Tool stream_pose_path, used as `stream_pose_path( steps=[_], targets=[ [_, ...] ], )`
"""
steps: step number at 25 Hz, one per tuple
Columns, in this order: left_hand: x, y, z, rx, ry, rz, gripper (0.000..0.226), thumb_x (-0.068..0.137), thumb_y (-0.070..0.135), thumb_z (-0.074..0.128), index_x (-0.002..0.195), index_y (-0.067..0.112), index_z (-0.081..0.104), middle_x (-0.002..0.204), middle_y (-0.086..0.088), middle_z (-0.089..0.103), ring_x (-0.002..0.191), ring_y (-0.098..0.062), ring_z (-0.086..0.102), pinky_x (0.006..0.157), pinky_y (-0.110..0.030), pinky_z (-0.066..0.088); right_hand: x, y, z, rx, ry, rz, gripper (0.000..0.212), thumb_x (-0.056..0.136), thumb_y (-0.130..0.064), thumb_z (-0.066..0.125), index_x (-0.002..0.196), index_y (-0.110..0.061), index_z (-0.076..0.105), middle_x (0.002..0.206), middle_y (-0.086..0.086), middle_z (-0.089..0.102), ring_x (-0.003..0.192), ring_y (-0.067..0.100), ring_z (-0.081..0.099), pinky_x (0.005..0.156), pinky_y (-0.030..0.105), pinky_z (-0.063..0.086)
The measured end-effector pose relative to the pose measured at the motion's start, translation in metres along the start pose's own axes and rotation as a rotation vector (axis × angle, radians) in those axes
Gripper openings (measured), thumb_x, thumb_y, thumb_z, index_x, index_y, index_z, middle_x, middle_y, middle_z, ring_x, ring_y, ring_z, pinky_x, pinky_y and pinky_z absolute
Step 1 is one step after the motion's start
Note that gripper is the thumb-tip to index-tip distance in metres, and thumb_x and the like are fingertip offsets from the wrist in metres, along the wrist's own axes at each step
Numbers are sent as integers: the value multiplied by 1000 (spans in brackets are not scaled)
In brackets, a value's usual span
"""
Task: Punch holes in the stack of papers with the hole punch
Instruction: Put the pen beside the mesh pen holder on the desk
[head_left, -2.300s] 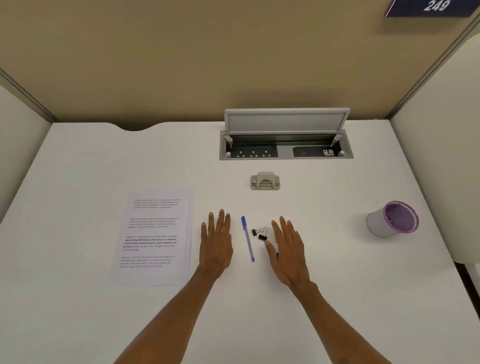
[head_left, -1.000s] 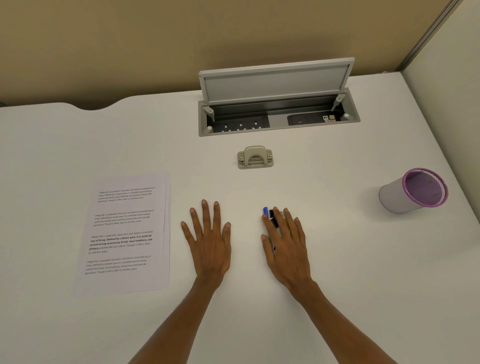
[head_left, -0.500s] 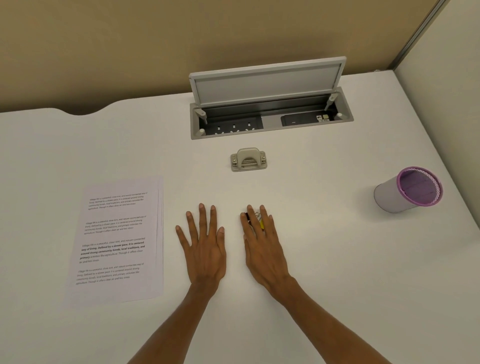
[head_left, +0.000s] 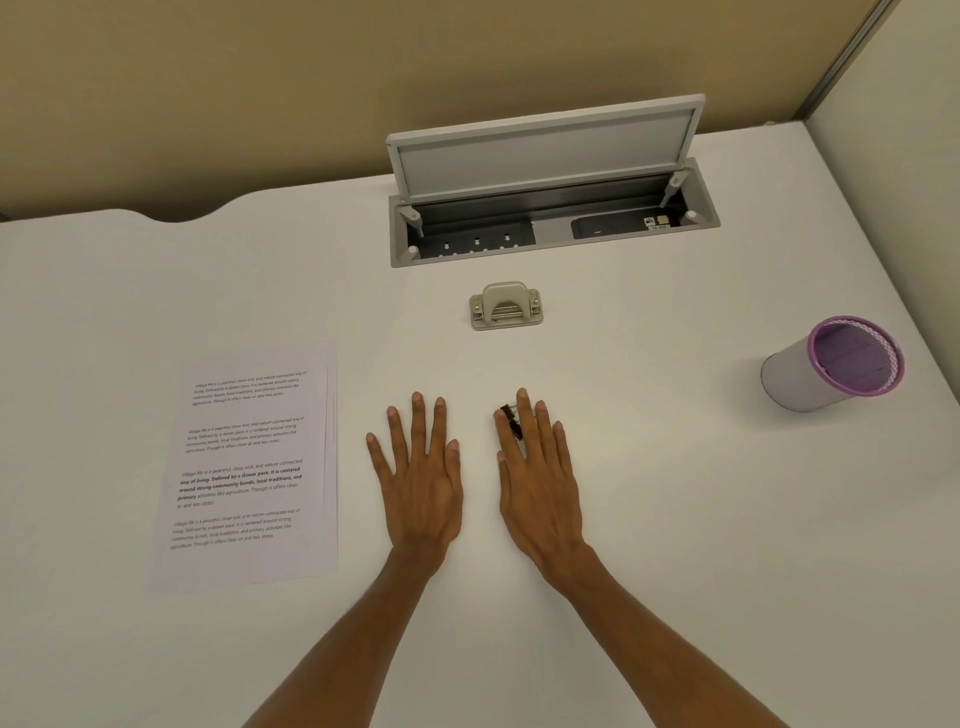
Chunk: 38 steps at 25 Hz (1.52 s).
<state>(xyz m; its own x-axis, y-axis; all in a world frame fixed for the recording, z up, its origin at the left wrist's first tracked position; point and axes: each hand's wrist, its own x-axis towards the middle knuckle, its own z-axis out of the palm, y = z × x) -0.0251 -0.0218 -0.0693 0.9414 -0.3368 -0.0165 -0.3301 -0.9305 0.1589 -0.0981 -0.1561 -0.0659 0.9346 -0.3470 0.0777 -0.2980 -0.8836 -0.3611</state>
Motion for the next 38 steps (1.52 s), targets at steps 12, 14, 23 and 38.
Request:
stream_pose_path(
  steps=[12, 14, 23, 38],
  targets=[
    [0, -2, -1, -36, -16, 12, 58, 108, 42, 14, 162, 26, 3, 171, 0, 1, 158, -27, -3, 125, -59, 8, 0, 5, -1, -2, 11, -12, 53, 106, -30, 42, 156, -20, 30, 164, 10, 26, 153, 31, 20, 123, 53, 20],
    [0, 0, -4, -20, -21, 46, 58, 108, 38, 16, 162, 25, 2, 171, 0, 0, 158, -27, -4, 125, -59, 7, 3, 6, -2, -36, -3, -37, 51, 107, -35, 35, 157, -22, 29, 165, 7, 24, 154, 31, 15, 122, 55, 19],
    [0, 1, -9, -31, -53, 99, 57, 107, 42, 10, 162, 28, 3, 171, 4, -1, 158, -24, -5, 126, -57, 8, 35, 47, -17, -39, 44, -12, 62, 93, 2, 49, 153, -4, 33, 158, 18, 35, 149, 36, 30, 121, 50, 28],
    [-2, 1, -4, -48, -52, 99, 58, 105, 42, 6, 162, 32, -1, 171, 9, -5, 158, -20, -8, 126, -54, 3, 130, 204, -71, -110, 178, 472, 51, 105, -9, 34, 153, 4, 25, 161, 22, 27, 152, 38, 17, 126, 46, 13]
  ],
)
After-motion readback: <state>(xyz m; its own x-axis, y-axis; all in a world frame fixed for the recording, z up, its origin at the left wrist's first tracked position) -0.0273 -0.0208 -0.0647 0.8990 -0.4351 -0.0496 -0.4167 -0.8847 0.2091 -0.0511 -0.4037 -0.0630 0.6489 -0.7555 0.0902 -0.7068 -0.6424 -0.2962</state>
